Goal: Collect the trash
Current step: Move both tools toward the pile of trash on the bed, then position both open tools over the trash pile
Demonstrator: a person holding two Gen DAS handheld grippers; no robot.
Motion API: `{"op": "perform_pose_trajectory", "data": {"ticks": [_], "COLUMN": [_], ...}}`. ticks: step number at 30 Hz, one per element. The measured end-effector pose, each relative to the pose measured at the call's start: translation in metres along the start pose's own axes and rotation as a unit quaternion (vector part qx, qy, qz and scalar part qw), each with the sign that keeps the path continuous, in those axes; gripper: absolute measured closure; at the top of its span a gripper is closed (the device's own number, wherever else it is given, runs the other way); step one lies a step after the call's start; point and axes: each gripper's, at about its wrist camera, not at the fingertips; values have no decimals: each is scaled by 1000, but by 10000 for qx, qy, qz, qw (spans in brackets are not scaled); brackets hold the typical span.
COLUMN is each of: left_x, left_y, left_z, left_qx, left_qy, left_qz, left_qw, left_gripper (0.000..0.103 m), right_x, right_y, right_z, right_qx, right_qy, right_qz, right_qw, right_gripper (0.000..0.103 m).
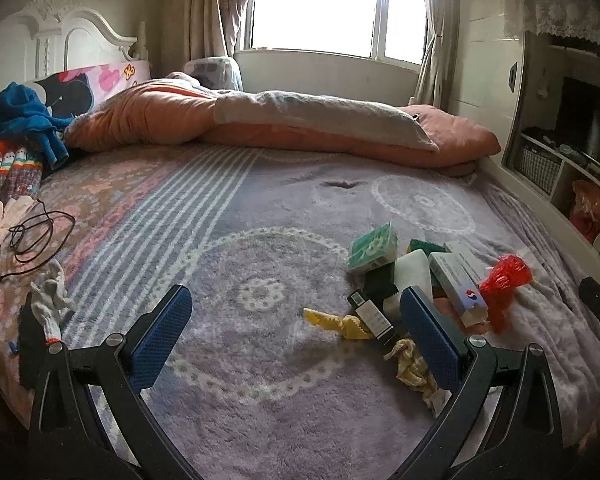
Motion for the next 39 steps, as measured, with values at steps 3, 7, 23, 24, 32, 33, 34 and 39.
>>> {"op": "perform_pose_trajectory", "data": {"ticks": [3,7,23,24,32,33,34,39], "left_x": [-2,-3,5,6,8,8,8,10], "left_y": [0,1,-5,-5,-7,-7,-7,-5], "left_z": [1,-1,-6,-6,-8,-7,-8,-8], "left_qx": [8,-34,-15,-17,6,4,8,0], "left_qy": [-51,-91,34,52,71,77,75,106], "left_qz": [28,-5,-2,5,13,13,22,25], "left_qw": [10000,10000,10000,10000,10000,10000,10000,9999], "left_gripper": [0,0,0,0,0,0,0,0], "right_x": [1,1,8,9,13,13,14,17], "right_y": [0,0,1,1,0,0,0,0], "right_z": [-1,-1,-9,-9,-12,-12,-12,-13], "right_qx": [2,-27,-137,-148,-177,-182,-177,-192], "right_qy": [2,-29,-7,5,52,59,68,118], "right_qz": [24,16,-6,-13,-33,-32,-27,-26], "right_qw": [10000,10000,9999,9999,9998,9998,9998,9997], "right_gripper": [0,0,0,0,0,0,0,0]}}
Point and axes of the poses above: each gripper's, at about its wrist camera, not at the fingertips, and x roughly the way its jaws point, y to its left, z to its top, and after that the axes turned 14 degrees about x, right-handed
